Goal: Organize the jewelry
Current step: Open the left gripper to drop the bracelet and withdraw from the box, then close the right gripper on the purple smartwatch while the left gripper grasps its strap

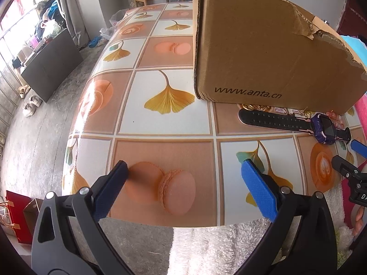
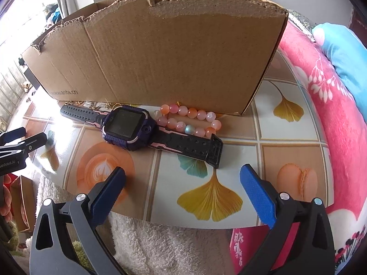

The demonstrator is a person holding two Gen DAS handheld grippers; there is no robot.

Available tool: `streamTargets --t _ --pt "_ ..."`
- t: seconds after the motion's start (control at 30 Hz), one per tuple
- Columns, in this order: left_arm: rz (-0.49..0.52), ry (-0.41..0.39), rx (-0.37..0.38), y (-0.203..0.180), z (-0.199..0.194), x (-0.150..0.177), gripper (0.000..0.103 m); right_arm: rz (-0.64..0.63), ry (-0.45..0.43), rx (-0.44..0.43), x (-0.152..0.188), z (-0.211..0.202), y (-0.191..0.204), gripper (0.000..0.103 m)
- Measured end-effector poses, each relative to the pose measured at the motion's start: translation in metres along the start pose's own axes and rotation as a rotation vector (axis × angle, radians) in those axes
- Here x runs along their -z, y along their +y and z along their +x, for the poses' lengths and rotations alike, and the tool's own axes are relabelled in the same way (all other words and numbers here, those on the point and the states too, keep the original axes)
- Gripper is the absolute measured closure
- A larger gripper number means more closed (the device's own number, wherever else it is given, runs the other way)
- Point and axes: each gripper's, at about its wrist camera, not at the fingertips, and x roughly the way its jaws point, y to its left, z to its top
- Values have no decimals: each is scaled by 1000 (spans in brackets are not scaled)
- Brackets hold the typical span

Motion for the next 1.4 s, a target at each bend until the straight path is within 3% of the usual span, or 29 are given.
streamTargets --t 0.43,0.67,0.8,1.07,1.2,1.4 --pt "24 -10 19 2 1 -2 7 -12 42 -21 -4 -3 -4 6" --pt "41 -33 32 2 0 1 7 26 -62 -106 -12 -35 -13 6" --pt "39 -55 34 2 -2 1 7 48 -73 -195 -25 -42 -11 14" --pt "52 -163 164 0 -20 -2 9 49 -88 -271 -48 -41 -2 26" --pt "111 -204 191 -14 -26 -8 23 41 -64 -277 -53 -32 3 33" --pt "184 -198 240 -34 -19 -14 43 -1 -31 -273 -51 -25 7 40"
